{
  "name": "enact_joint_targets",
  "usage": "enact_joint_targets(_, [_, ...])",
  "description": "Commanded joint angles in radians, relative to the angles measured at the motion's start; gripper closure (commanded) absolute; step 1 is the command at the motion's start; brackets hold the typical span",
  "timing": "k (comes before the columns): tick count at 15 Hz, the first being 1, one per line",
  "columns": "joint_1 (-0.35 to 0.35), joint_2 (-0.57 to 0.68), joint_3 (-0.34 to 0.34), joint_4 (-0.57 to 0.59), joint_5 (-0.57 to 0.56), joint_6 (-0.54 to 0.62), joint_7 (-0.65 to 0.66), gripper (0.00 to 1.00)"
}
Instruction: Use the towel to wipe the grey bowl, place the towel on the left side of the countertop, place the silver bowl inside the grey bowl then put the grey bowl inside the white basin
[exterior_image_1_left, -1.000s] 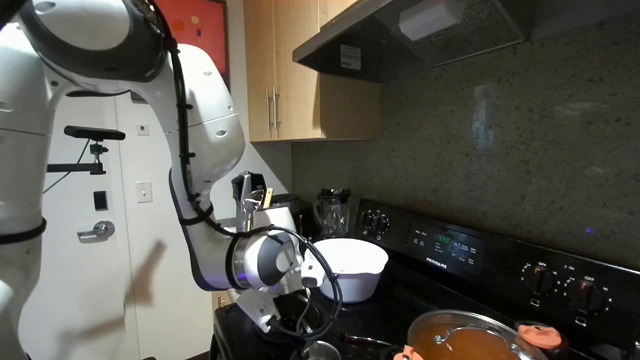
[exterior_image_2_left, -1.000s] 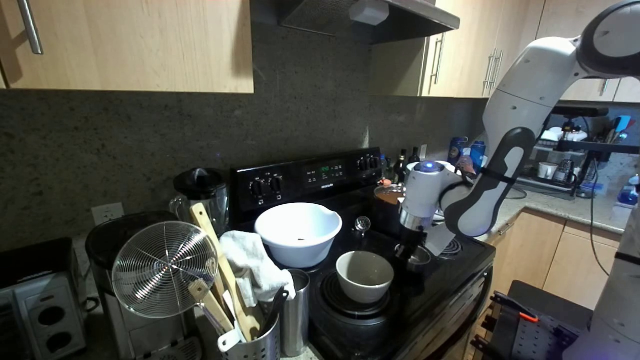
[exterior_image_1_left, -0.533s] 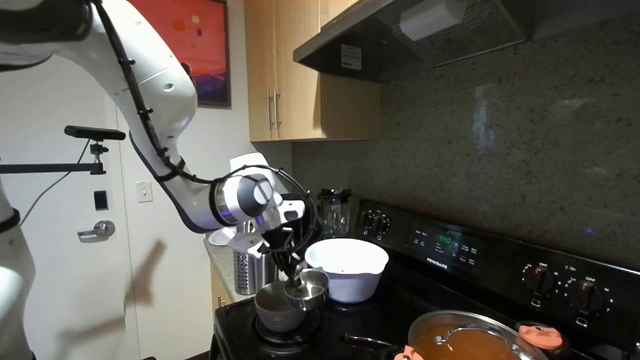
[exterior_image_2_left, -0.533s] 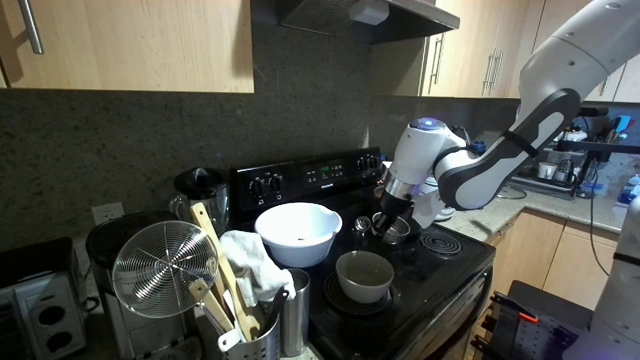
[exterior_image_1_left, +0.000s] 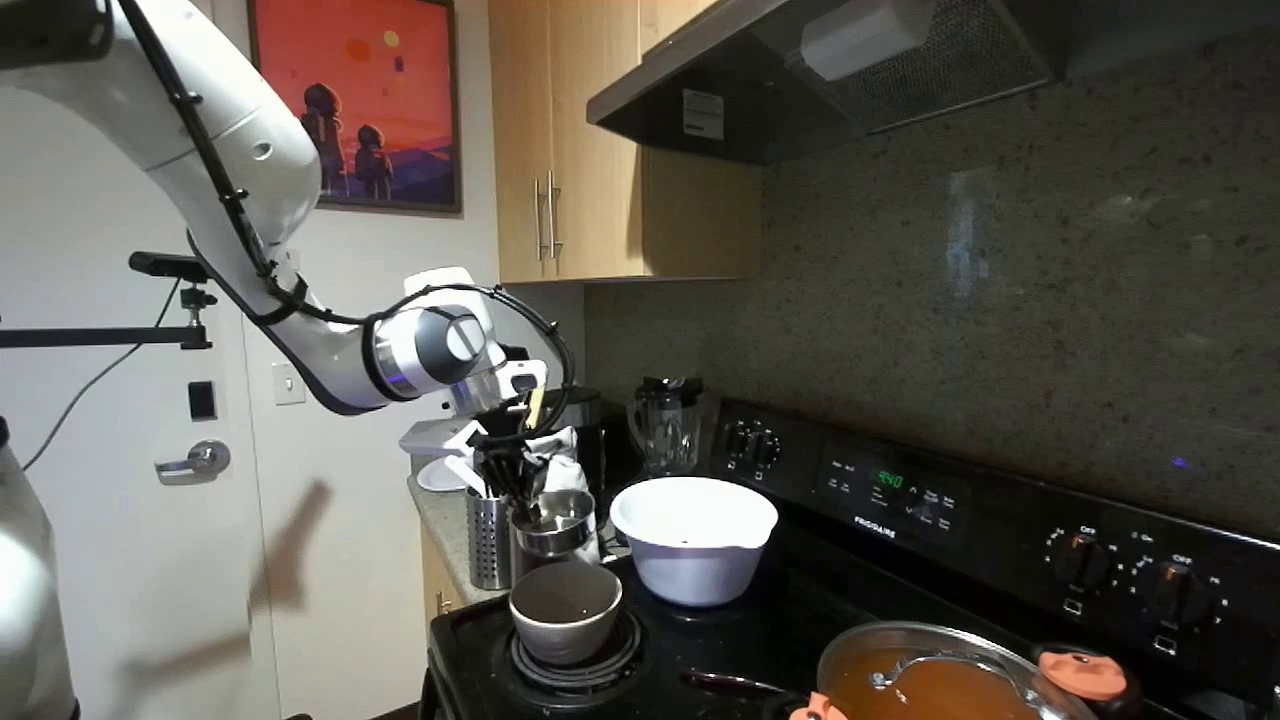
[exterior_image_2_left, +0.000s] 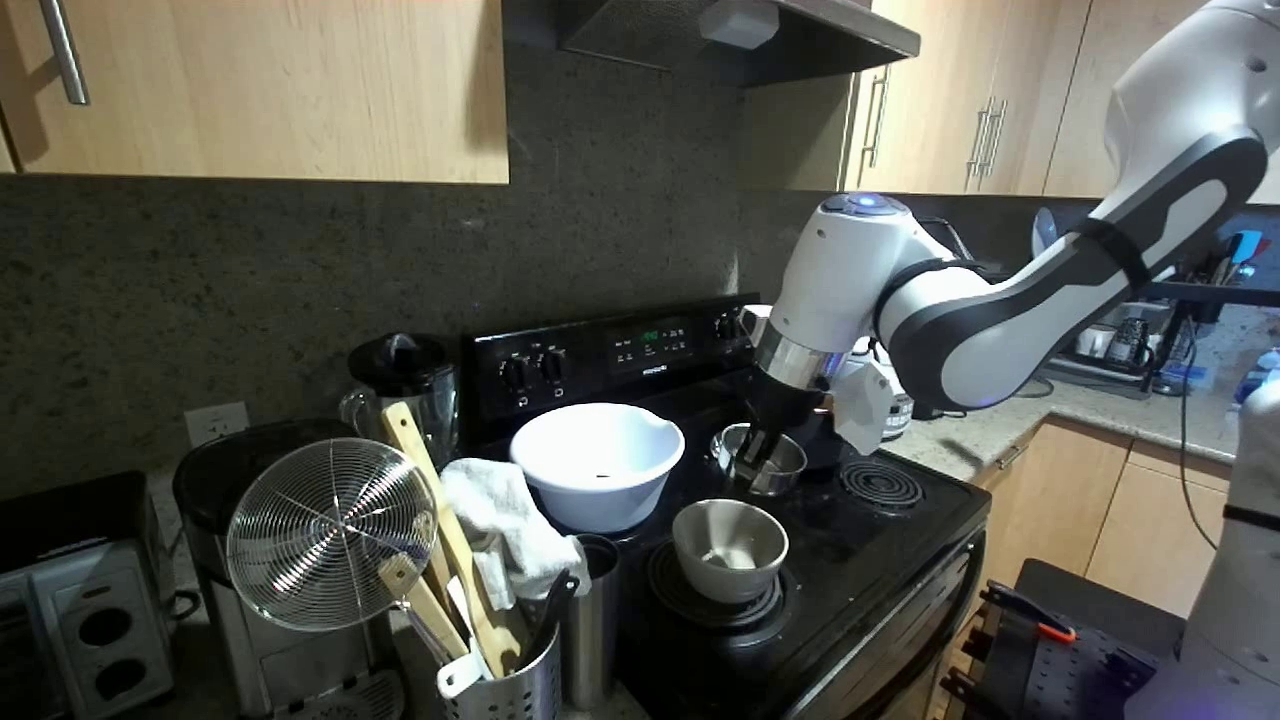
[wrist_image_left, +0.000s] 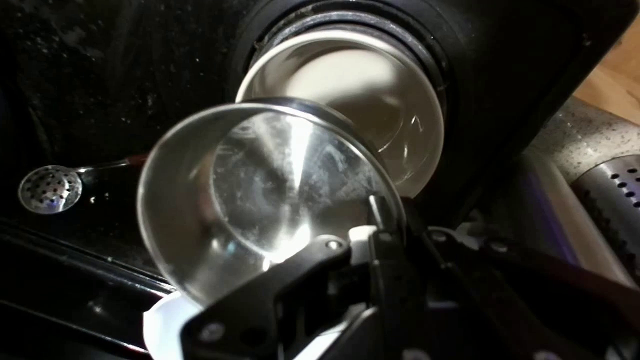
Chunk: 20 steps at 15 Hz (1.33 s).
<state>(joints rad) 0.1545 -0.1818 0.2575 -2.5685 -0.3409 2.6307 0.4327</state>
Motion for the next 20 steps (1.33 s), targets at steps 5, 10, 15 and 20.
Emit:
enact_joint_targets(5, [-0.057, 0.155, 0.006, 0.022, -0.258, 0.128, 0.107, 0.93])
enact_joint_targets(10, [-0.054, 0.286, -0.003, 0.052, -0.370, 0.121, 0.195, 0.93])
enact_joint_targets(15, [-0.045, 0.405, -0.013, 0.094, -0.423, 0.188, 0.250, 0.92])
enact_joint_targets(20, [-0.038, 0.467, -0.023, 0.137, -0.423, 0.209, 0.259, 0.93])
